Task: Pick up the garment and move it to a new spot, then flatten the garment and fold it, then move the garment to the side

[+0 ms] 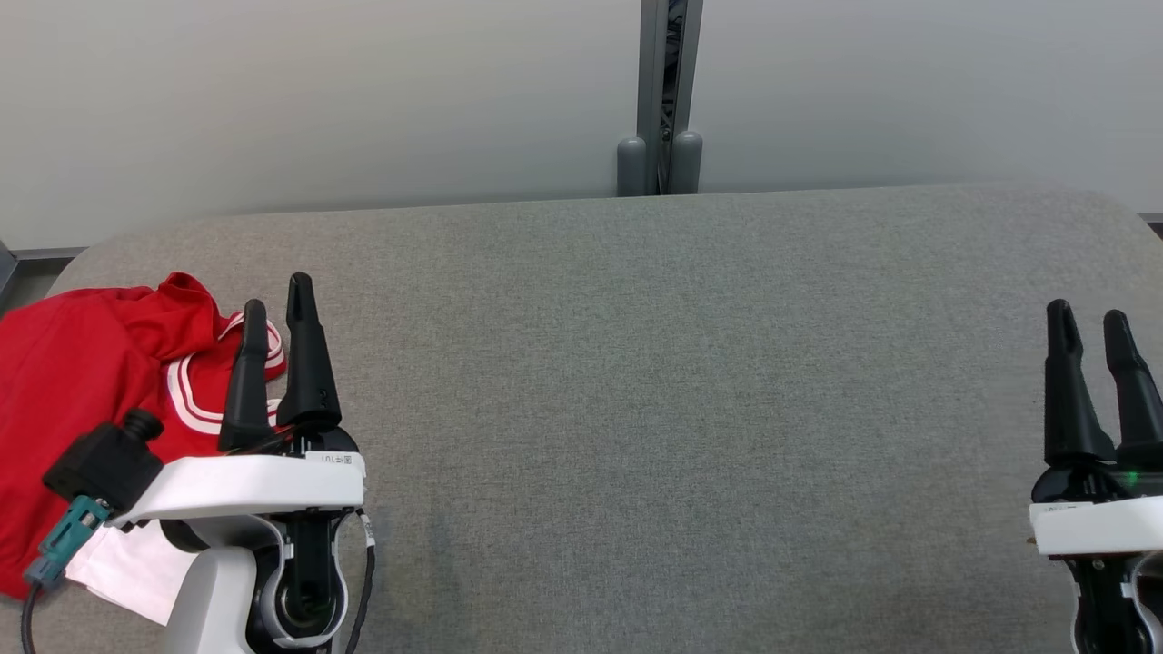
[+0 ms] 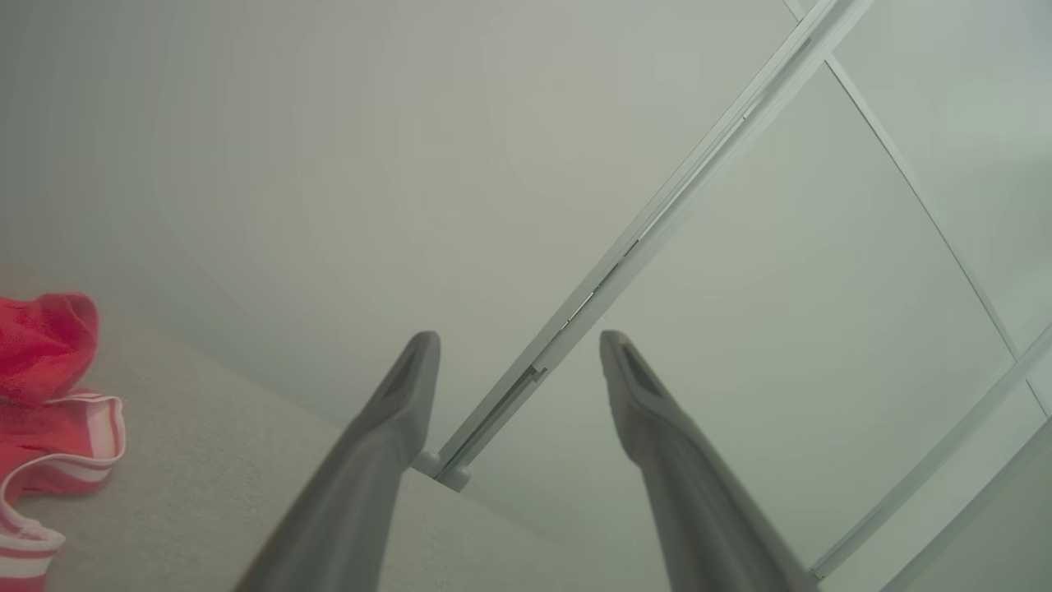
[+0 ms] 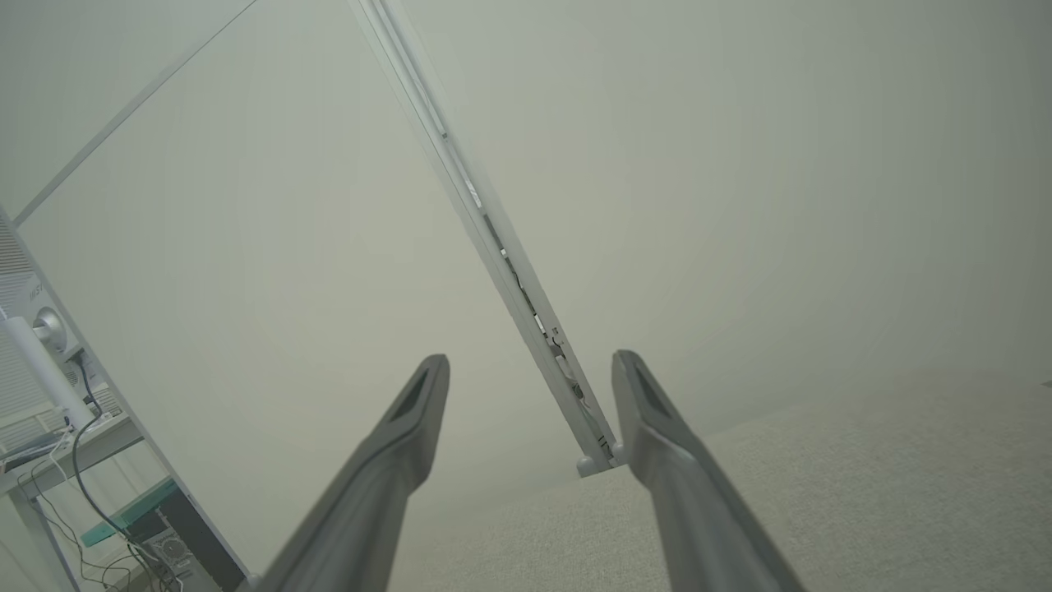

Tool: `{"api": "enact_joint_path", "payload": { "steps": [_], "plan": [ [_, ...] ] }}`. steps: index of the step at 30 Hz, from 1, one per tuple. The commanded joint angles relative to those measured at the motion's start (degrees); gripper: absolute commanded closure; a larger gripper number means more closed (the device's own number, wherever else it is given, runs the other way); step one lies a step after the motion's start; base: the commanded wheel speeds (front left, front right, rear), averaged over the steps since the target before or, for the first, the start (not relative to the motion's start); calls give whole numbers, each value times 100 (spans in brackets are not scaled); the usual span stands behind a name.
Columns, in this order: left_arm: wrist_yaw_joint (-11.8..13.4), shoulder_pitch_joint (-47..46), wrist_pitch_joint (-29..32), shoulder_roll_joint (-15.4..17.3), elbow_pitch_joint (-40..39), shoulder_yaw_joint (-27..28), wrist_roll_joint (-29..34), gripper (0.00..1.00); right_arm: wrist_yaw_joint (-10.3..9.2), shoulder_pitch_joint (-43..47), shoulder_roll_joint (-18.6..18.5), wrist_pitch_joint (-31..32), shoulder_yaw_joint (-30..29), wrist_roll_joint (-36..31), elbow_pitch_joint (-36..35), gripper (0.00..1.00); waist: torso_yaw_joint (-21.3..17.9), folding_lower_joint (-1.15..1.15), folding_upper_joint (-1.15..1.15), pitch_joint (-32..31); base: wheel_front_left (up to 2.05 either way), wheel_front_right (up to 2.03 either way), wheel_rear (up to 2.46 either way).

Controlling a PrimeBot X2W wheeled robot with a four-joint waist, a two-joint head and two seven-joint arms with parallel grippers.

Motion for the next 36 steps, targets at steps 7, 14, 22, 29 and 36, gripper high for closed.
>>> {"api": "enact_joint_path", "payload": {
  "steps": [7, 14, 22, 29, 36],
  "plan": [
    [316, 150, -67, 23, -252, -81, 1052, 0, 26, -18, 60, -116, 218, -905, -61, 0, 34, 0, 0, -30, 0, 0, 0],
    [709, 374, -100, 26, -292, -425, 1931, 0, 29, 52, 129, -186, 513, -1526, 15, 0, 86, 0, 0, -26, 0, 0, 0],
    [783, 519, -132, 29, -79, -630, 2361, 0, 31, 129, 234, -254, 658, -2099, 168, 0, 134, 0, 0, -9, 0, 0, 0],
    [605, 582, -162, 31, 484, -732, 2511, 0, 30, 176, 308, -315, 883, -2336, 367, 0, 112, 0, 0, -12, 0, 0, 0],
    [635, 570, -185, 31, 504, -698, 2748, 0, 31, 135, 383, -364, 815, -2595, 396, 0, 76, 0, 0, -4, 0, 0, 0]
  ]
}}
